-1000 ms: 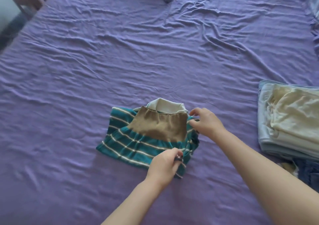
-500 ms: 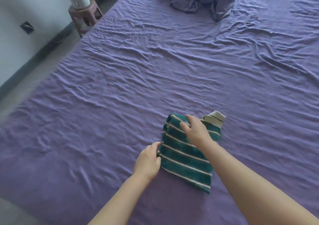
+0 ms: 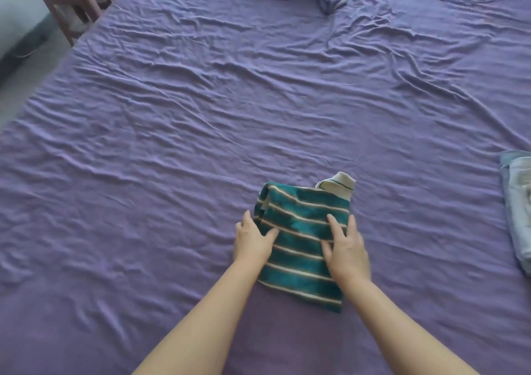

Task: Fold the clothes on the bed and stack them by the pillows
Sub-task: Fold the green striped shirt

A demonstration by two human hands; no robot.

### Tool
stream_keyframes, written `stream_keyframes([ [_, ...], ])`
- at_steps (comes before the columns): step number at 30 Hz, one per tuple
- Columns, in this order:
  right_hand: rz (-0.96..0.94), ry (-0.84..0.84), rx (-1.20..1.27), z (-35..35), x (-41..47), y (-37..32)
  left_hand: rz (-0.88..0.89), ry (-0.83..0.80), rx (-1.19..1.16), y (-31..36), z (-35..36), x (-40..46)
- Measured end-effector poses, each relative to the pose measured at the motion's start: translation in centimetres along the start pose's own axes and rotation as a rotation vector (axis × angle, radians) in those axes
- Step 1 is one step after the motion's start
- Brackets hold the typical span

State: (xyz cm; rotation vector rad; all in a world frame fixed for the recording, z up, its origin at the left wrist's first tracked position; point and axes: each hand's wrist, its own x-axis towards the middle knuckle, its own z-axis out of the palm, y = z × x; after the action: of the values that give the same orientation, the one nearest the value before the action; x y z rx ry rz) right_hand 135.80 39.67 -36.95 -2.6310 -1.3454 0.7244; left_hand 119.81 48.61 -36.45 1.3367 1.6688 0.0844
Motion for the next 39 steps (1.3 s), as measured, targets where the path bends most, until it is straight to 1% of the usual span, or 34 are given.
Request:
stream_keyframes([
  [2,0.057,-0.015,0.072,0.5,-0.4,-0.1,-0.055,-0.030,-0.083,0.3,0.1,0.6],
  [4,0.051,0.010,0.107,0.8,-0.5,-0.3,-0.078,-0.032,-0.132,0.6,0.2,0.8],
  [7,0.041,0.045,0.201,0.6,-0.4,-0.2,0.012,0.029,-0.106,1.0,0.5,0.5],
  [10,0.011,0.065,0.301,-0.3,-0.6,0.1,0.100,0.040,-0.206,1.6,0.4,0.0],
  [16,-0.050,0.131,0.398,-3.7,-1.3,1.7,0.170,-0.023,-0.338,3.6,0.3,-1.8],
  [21,-0.063,0.174,0.435,-8.6,-2.3,5.7,0.209,-0.114,-0.422,7.7,2.0,-4.8],
  [25,-0.052,0.230,0.440,-13.2,-3.4,10.5,0.234,-0.220,-0.449,11.8,5.4,-8.2],
  [27,-0.018,0.266,0.441,-15.7,-4.7,14.2,0.247,-0.269,-0.437,14.2,8.3,-10.7],
  [29,0.000,0.277,0.425,-17.4,-5.5,16.8,0.258,-0.290,-0.434,15.7,10.4,-12.4],
  [34,0.076,0.285,0.400,-22.6,-10.2,27.8,0.262,-0.404,-0.432,20.2,19.6,-19.9],
  [39,0.153,0.269,0.361,-26.2,-15.0,38.5,0.233,-0.503,-0.428,22.6,28.9,-26.9],
])
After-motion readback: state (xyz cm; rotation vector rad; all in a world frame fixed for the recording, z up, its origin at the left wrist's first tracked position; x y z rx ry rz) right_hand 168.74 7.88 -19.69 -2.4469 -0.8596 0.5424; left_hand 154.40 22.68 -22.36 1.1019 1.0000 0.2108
